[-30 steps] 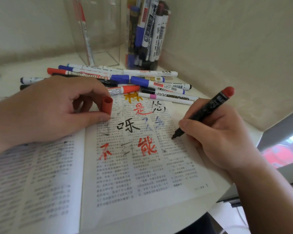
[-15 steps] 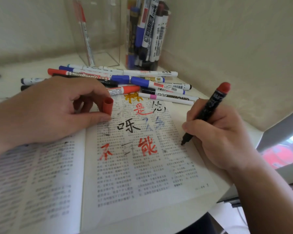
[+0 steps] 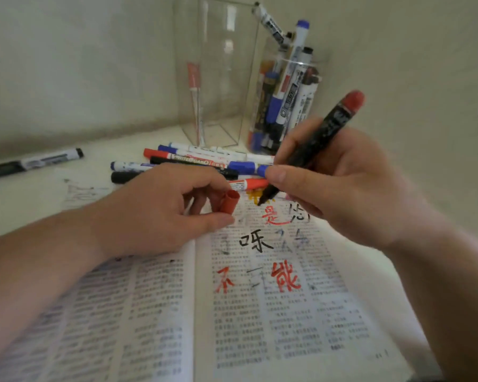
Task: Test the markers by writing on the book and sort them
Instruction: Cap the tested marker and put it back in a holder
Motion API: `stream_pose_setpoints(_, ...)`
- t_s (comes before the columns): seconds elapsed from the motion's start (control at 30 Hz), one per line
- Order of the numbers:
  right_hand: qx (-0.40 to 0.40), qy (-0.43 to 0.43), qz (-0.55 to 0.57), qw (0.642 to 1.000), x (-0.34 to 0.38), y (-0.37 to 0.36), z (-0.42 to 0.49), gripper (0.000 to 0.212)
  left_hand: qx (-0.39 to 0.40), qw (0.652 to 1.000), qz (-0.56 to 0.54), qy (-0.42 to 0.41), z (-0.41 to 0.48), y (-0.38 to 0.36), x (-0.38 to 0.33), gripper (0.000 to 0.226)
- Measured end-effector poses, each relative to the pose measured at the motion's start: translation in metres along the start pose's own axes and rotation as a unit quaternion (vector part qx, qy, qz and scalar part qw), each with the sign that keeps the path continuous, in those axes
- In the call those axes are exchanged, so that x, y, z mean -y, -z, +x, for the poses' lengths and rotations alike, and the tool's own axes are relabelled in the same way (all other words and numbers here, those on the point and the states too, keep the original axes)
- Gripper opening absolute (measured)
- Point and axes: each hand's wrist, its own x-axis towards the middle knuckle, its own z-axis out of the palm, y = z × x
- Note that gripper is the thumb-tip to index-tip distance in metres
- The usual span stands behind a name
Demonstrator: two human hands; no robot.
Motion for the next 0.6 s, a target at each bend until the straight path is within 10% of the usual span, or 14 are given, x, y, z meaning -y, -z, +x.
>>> stream_pose_setpoints(0.6,0.09,-0.019,0.101,0.991,-0.011,-0.038,0.073,0.014,-0.118,0.983,-0.143,0.014,0.003,0.016,0.009,0.01)
